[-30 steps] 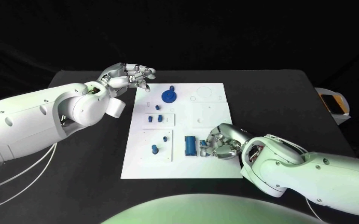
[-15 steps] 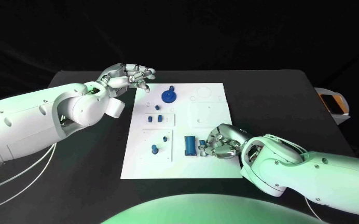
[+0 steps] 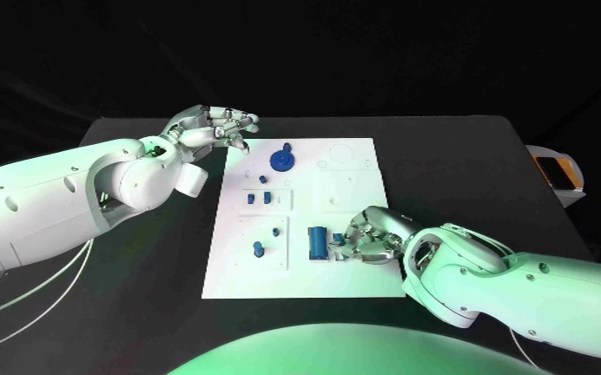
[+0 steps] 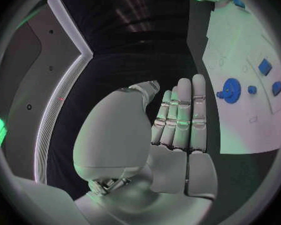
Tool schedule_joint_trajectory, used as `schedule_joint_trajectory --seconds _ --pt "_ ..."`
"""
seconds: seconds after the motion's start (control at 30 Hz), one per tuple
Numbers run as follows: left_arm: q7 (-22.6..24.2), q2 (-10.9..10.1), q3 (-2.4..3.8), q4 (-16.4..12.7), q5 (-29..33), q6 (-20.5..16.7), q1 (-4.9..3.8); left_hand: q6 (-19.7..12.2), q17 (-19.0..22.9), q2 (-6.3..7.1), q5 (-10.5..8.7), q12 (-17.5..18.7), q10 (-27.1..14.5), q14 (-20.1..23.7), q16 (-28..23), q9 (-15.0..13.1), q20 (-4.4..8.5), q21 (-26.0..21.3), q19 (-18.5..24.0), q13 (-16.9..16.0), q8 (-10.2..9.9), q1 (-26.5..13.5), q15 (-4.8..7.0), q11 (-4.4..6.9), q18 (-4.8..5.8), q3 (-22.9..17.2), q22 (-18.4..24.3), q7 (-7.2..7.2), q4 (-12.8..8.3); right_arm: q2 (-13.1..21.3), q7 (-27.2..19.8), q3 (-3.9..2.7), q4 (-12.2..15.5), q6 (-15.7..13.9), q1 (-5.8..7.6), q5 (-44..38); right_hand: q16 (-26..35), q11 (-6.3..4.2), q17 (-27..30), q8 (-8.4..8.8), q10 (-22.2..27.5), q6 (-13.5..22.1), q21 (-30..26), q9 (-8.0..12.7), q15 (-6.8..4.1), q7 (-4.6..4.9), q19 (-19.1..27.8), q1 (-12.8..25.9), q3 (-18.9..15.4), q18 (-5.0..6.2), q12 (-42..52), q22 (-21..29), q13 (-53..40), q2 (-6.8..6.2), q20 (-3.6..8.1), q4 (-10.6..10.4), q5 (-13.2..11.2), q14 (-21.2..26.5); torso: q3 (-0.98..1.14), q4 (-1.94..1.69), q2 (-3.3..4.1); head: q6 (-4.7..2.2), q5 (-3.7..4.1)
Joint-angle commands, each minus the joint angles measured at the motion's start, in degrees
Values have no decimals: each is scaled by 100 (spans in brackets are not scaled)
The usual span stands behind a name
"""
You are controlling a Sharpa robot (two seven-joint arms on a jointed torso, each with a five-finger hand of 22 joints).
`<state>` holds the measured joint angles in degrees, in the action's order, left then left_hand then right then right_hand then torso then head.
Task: Assemble the parts on the task board
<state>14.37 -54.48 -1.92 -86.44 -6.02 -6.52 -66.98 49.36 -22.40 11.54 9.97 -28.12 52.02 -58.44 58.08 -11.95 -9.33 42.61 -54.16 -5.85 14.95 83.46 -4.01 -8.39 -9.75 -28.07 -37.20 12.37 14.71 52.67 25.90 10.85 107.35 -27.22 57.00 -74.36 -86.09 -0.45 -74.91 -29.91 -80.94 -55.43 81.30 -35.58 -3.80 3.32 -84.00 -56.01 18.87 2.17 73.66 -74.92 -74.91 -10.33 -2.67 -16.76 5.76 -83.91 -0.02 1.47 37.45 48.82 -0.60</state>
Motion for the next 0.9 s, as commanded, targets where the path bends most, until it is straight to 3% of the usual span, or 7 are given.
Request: schedule_joint_trajectory --seconds 0.03,0.53,0.63,0.73,0.9 --pt "23 5 4 -10 -11 99 -4 -34 -7 -9 -23 -23 -39 47 1 4 -4 -21 -15 -8 -38 -21 -8 1 -72 10 9 -1 28 12 -105 -1 23 13 -5 -3 0 -10 -833 32 10 0 -18 4 -31 25 -258 58 -41 -34 -11 -1265 -186 -5 47 0 -32 -470 1 2 -5 4 0" --pt "24 0 4 -11 -11 95 -4 -36 -8 -14 -23 -27 -42 47 3 3 -7 -26 -16 -10 -37 -36 -12 -1 -72 12 11 1 42 139 -190 0 118 -9 -5 9 -22 -25 -870 20 -40 -31 44 -3 -43 8 -282 -40 -162 -46 57 -1282 -246 176 54 9 239 -479 3 3 -3 7 2" --pt "23 0 4 -11 -11 94 -4 -36 -8 -14 -23 -27 -42 47 3 3 -7 -26 -16 -10 -37 -36 -12 -1 -72 12 11 1 42 160 -202 0 113 42 -5 11 -23 -27 -872 30 -42 -25 49 1 -47 6 -284 -324 -183 -47 54 -1283 -250 189 62 68 377 -480 3 3 -3 7 2" --pt "24 -1 3 -10 -11 91 -4 -36 -8 -14 -23 -27 -42 47 3 3 -7 -26 -16 -10 -37 -36 -12 -1 -72 12 11 1 42 188 -260 0 115 214 -5 13 -29 -24 -882 48 -49 -25 62 13 -46 10 -288 -731 -207 -50 60 -1287 -262 137 59 172 344 -482 0 -3 -4 -1 -4" --pt "27 -3 3 -10 -11 96 -4 -38 -8 -16 -23 -30 -45 48 3 2 -8 -29 -17 -11 -36 -39 -12 -1 -72 12 13 0 47 226 -400 0 120 424 -6 16 -34 -18 -891 58 -52 -42 64 23 -37 17 -288 -793 -407 -51 62 -1288 -271 6 51 79 120 -483 2 1 -4 1 -17"
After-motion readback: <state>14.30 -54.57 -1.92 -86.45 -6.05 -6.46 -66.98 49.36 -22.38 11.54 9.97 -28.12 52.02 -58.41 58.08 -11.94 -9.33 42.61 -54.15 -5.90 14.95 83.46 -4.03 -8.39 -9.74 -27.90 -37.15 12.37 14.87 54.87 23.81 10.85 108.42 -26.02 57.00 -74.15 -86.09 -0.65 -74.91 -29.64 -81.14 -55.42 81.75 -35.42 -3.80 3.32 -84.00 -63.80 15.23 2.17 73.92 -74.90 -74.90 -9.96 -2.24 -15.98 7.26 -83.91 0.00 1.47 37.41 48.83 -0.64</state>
